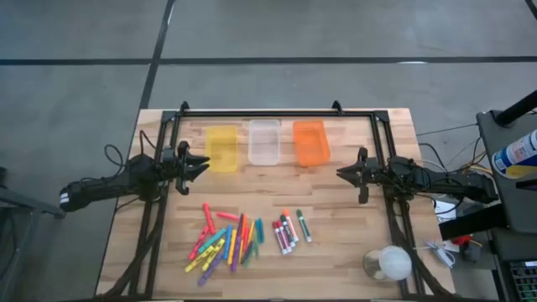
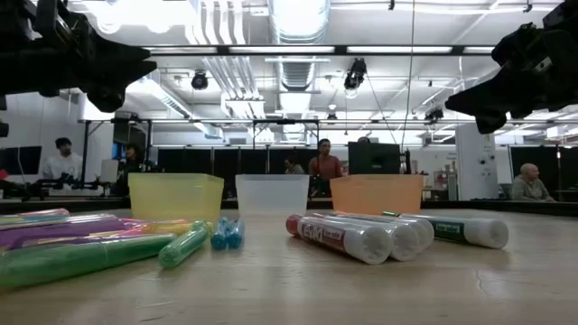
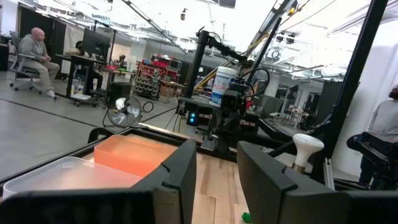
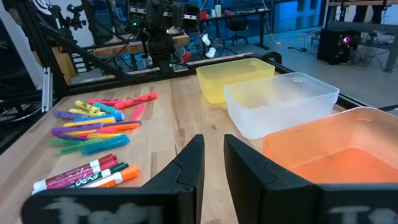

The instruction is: Pick & Place Markers

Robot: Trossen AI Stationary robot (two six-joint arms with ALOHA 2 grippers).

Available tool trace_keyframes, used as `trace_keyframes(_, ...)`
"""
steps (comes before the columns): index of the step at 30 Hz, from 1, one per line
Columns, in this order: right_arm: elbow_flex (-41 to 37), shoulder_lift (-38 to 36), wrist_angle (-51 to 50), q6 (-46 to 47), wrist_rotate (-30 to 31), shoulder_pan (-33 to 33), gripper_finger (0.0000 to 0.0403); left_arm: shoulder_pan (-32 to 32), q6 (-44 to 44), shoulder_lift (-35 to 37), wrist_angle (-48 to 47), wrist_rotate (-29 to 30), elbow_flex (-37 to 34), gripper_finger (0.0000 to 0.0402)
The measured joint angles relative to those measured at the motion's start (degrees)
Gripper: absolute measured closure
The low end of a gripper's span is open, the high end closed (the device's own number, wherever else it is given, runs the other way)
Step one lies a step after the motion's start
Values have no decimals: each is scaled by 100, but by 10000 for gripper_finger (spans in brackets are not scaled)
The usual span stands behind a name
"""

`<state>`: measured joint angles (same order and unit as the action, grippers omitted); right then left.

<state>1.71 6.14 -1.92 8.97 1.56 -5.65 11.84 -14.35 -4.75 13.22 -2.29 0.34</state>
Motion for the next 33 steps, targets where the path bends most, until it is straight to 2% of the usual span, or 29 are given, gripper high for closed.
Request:
trace_keyframes(10,1,1,31,-4,0,0,346,1,1,0,-1,-1,0,290)
trace_keyframes(14,0,-1,459,-48,10,0,346,1,56,0,50,198,0,290)
trace_keyframes(16,-1,8,945,782,11,-3,346,2,75,2,106,397,0,290)
trace_keyframes(21,3,-2,2157,3880,91,-4,346,4,76,0,71,746,0,290)
trace_keyframes(23,3,3,2435,4590,288,-4,346,2,74,0,74,747,0,290)
trace_keyframes(26,5,-3,2554,5112,737,-4,346,2,79,0,111,769,0,290)
trace_keyframes(28,2,20,2382,5125,994,-4,346,0,-46,0,309,889,0,290)
trace_keyframes(30,-1,23,2385,5172,1239,0,346,0,-591,-1,640,1085,0,290)
trace_keyframes(33,1,27,2520,5871,1371,4,346,0,-1815,10,1269,1418,0,290)
